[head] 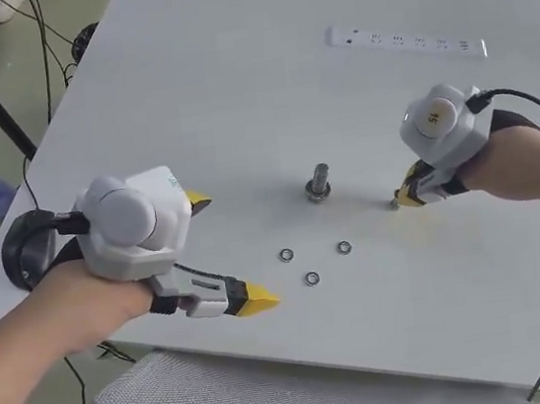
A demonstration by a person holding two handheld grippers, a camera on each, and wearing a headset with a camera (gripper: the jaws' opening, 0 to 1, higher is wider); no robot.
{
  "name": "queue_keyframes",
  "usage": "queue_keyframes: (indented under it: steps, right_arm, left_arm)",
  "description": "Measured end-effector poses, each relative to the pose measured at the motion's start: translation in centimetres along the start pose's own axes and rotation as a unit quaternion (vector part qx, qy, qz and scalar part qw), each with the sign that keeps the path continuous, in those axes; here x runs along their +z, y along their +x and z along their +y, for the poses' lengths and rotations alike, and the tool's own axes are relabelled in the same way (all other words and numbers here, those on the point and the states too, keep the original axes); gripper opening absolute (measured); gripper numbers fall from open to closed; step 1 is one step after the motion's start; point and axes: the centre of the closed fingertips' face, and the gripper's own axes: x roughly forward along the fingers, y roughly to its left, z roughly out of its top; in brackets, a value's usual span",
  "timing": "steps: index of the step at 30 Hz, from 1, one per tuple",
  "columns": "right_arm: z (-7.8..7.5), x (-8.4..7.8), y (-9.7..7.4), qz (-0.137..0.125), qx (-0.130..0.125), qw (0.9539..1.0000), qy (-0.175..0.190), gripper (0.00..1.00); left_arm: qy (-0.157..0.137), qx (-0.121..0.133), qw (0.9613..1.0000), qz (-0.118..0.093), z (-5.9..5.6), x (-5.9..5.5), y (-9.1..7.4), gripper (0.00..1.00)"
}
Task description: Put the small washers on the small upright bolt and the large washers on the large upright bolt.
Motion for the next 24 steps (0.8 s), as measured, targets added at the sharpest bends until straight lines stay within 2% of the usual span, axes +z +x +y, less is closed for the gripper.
queue_keyframes:
  steps: [2,8,17,24]
  right_arm:
    - [0.0,0.0,0.1,0.0,0.002,1.0,0.001,0.12]
    - [0.1,-0.3,0.6,0.004,0.004,1.0,-0.004,0.12]
    - [0.3,-0.5,1.2,0.009,0.007,0.9999,-0.007,0.12]
    - [0.1,-0.6,1.6,0.011,0.005,0.9998,-0.016,0.12]
  left_arm:
    - [0.003,0.004,1.0,-0.008,0.2,0.4,0.0,0.95]
    - [0.006,0.0,1.0,-0.007,0.1,0.6,0.0,0.95]
    - [0.014,-0.006,0.9999,0.003,-0.1,0.2,0.0,0.93]
    - [0.013,-0.004,0.9999,0.003,0.2,0.0,-0.3,0.93]
